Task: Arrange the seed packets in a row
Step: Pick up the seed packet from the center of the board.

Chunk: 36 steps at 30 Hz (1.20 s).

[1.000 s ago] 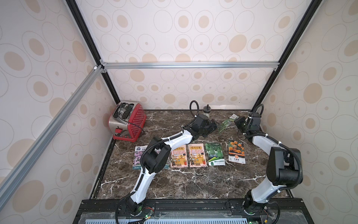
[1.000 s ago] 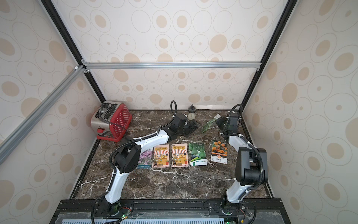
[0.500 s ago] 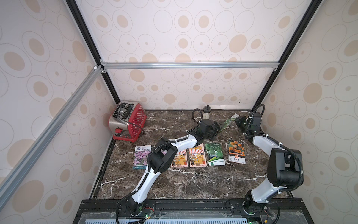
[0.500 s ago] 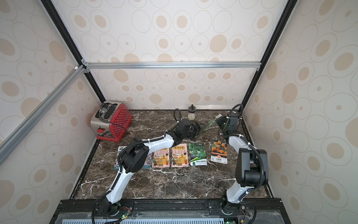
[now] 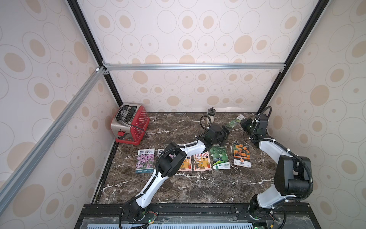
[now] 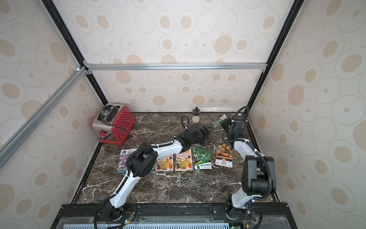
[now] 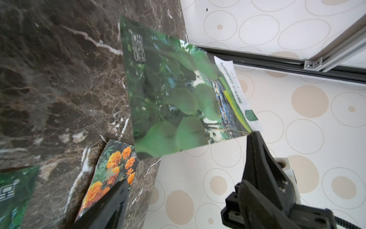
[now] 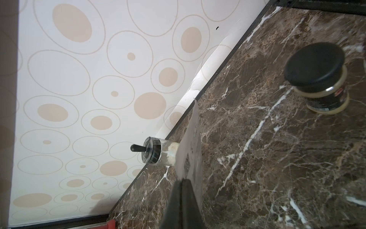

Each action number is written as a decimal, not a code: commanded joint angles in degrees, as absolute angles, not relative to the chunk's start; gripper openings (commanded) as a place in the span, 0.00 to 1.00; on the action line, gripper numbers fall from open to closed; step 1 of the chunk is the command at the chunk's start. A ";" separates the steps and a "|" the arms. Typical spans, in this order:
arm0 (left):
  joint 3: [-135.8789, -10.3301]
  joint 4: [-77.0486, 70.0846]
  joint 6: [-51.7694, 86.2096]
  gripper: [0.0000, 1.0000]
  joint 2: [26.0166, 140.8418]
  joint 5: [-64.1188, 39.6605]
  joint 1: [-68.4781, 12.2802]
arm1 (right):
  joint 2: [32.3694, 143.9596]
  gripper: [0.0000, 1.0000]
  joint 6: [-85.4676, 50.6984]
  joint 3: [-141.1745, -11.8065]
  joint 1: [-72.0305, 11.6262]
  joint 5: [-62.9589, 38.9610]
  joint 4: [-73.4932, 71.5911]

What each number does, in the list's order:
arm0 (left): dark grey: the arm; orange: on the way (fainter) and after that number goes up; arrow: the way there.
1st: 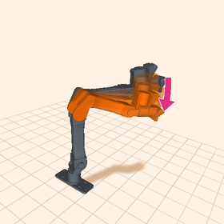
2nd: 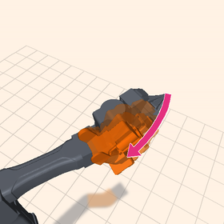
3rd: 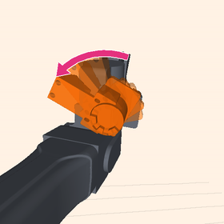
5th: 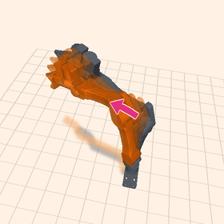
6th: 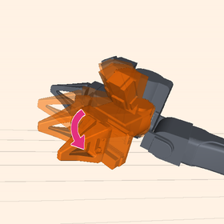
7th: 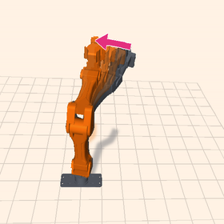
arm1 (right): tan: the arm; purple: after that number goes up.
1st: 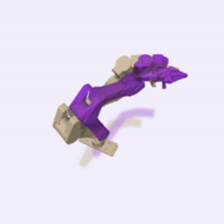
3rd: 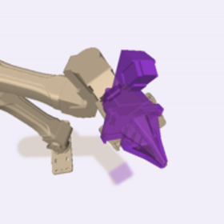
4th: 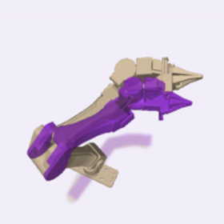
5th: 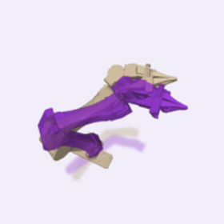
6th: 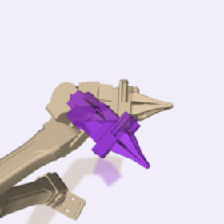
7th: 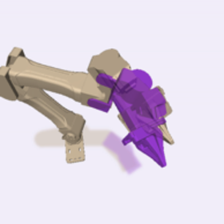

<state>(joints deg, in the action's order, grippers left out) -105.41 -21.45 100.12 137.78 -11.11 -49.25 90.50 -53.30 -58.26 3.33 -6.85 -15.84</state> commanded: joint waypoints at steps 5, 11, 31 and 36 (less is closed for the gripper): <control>-111.84 -25.77 103.42 0.86 141.02 -5.81 -49.31 | 87.58 0.00 -52.82 -56.85 2.20 -6.86 -17.96; -116.28 -25.66 103.70 0.70 143.85 -4.62 -48.96 | 86.87 0.00 -52.69 -56.49 1.82 -7.38 -18.16; -114.06 -31.27 92.96 0.00 141.30 -8.93 -43.69 | 76.60 0.30 -42.13 -53.08 -0.24 -11.15 -9.83; -108.68 -33.06 86.65 0.00 137.30 -19.10 -40.26 | 68.78 0.66 -34.01 -54.32 -0.26 -9.79 0.01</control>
